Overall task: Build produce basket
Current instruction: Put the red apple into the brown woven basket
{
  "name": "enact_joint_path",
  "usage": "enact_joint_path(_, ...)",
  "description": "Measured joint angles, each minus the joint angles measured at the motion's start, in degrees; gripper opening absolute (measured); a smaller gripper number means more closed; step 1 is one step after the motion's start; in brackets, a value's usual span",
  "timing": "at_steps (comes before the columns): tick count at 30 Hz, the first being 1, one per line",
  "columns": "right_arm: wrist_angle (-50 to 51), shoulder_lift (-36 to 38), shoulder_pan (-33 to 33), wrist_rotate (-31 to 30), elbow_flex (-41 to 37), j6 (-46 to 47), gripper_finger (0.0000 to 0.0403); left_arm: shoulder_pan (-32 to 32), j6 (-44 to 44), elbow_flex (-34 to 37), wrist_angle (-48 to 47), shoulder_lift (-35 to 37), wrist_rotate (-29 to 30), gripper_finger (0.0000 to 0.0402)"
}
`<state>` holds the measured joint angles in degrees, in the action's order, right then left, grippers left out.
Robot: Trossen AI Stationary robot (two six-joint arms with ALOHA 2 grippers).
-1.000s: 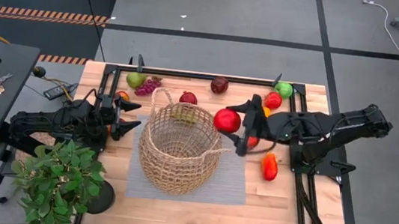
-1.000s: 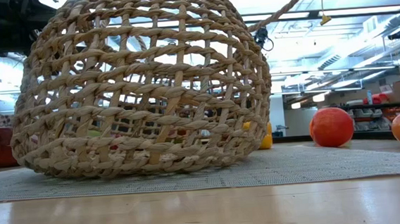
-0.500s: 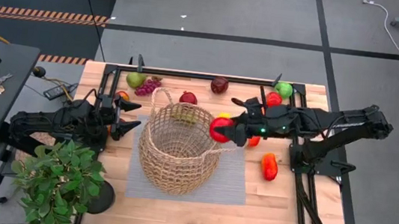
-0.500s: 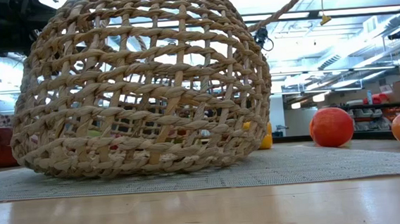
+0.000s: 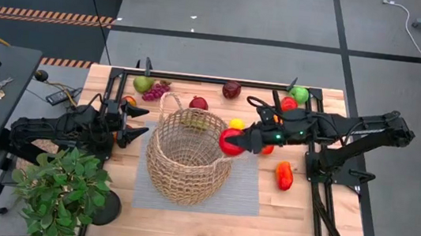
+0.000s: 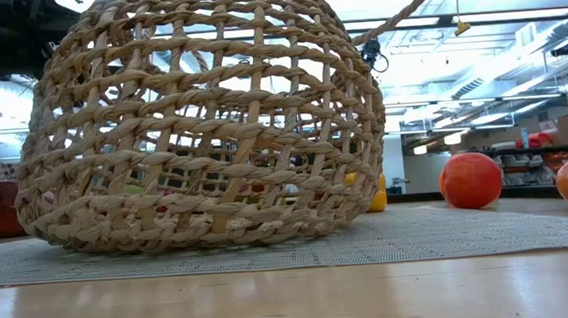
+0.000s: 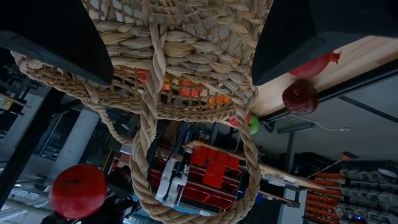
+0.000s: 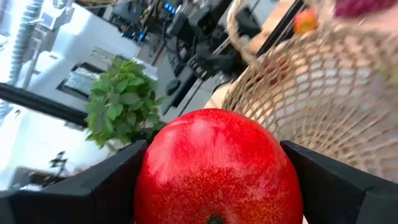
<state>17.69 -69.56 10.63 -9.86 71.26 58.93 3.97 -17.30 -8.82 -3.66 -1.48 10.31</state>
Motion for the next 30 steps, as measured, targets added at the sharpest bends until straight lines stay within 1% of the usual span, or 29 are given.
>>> enact_joint_path(3, 0.1, -1.2, -0.1, -3.4, 0.0, -2.8, 0.0358, 0.0, 0.0, 0.0, 0.0, 0.0, 0.0, 0.0389)
enact_joint_path(6, -0.3, -3.7, -1.2, -3.7, 0.0, -2.5, 0.0358, 0.0, 0.0, 0.0, 0.0, 0.0, 0.0, 0.0389)
enact_joint_path(9, -1.6, -7.3, -2.9, -2.2, 0.0, -2.4, 0.0358, 0.0, 0.0, 0.0, 0.0, 0.0, 0.0, 0.0389)
enact_joint_path(15, -6.9, -13.2, -6.7, 5.6, 0.0, -3.5, 0.0358, 0.0, 0.0, 0.0, 0.0, 0.0, 0.0, 0.0389)
enact_joint_path(22, -6.8, -16.7, -10.4, 8.4, 0.2, -6.1, 0.0358, 0.0, 0.0, 0.0, 0.0, 0.0, 0.0, 0.0389)
enact_joint_path(26, -3.8, -19.4, -11.3, 8.1, 4.4, -9.1, 0.0358, 0.0, 0.0, 0.0, 0.0, 0.0, 0.0, 0.0389)
enact_joint_path(28, -1.3, -21.9, -11.6, 8.0, 7.9, -10.5, 0.0358, 0.0, 0.0, 0.0, 0.0, 0.0, 0.0, 0.0389)
enact_joint_path(30, 3.4, -25.0, -11.6, 7.8, 12.3, -12.1, 0.0358, 0.0, 0.0, 0.0, 0.0, 0.0, 0.0, 0.0389)
